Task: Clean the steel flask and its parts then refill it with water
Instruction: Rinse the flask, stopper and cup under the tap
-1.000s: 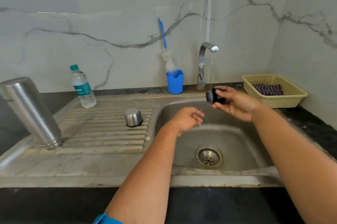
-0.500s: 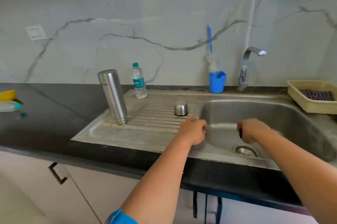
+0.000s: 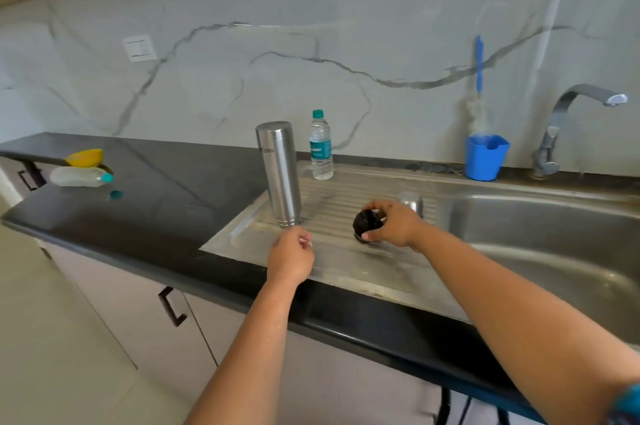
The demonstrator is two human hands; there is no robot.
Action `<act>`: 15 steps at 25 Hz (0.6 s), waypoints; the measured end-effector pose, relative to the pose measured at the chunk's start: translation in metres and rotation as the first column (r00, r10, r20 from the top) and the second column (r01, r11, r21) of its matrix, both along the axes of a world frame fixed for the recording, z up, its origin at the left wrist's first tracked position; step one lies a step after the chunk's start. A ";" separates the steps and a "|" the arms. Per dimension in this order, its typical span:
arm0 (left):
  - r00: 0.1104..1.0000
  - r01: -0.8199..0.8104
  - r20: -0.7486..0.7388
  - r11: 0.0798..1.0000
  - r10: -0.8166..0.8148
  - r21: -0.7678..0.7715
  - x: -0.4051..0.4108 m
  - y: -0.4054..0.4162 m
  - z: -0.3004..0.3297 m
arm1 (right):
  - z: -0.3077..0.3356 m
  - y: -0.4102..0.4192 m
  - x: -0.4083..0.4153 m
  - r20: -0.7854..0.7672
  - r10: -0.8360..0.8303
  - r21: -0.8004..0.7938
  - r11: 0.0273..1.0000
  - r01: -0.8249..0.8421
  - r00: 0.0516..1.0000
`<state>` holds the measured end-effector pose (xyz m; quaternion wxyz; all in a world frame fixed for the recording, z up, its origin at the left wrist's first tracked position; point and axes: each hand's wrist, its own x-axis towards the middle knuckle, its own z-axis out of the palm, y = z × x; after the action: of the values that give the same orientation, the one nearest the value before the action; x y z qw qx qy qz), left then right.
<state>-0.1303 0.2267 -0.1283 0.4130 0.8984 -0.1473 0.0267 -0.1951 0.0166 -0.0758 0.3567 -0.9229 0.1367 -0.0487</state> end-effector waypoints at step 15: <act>0.998 -0.058 -0.025 0.992 0.056 -0.110 -0.002 0.017 0.009 | 0.000 0.040 0.049 -0.078 0.160 -0.193 0.966 -0.172 0.984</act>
<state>-0.1324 0.2432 -0.1197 0.4629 0.8781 -0.1154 0.0368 -0.1462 0.0562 -0.0757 0.2613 -0.9631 0.0641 -0.0036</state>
